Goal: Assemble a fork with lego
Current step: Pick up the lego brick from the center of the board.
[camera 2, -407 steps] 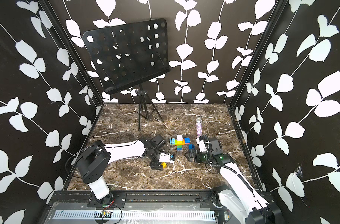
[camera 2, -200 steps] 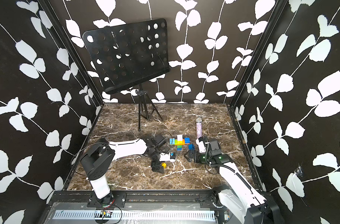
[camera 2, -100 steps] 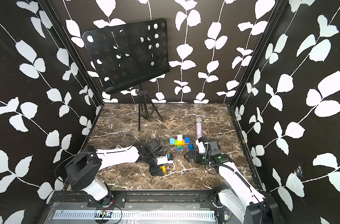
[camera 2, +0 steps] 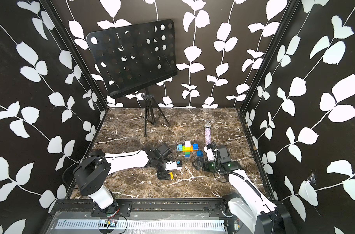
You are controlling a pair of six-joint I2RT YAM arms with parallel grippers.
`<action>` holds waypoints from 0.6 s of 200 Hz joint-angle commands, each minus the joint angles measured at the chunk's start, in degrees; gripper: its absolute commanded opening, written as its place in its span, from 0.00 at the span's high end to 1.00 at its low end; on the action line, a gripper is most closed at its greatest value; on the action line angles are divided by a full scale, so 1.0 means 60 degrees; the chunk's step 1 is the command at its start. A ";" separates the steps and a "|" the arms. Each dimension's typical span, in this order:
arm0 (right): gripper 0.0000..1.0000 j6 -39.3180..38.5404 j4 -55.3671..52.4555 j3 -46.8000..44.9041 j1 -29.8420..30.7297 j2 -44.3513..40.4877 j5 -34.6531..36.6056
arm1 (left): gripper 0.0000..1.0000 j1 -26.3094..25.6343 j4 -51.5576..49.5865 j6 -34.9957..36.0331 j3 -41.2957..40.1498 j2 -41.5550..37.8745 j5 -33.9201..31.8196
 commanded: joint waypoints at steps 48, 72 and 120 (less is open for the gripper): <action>0.06 0.0046 0.0154 -0.0061 -0.0052 0.0110 0.0069 | 0.41 -0.0033 -0.0123 -0.0412 0.0352 0.0272 0.0560; 0.06 0.0033 0.0130 -0.0105 -0.0056 0.0085 0.0176 | 0.43 -0.0034 0.0006 -0.0793 0.0337 0.0325 0.0558; 0.06 -0.0025 0.0153 -0.0075 -0.0052 0.0233 0.0118 | 0.50 -0.0093 0.0100 -0.1150 0.0293 0.0532 0.0525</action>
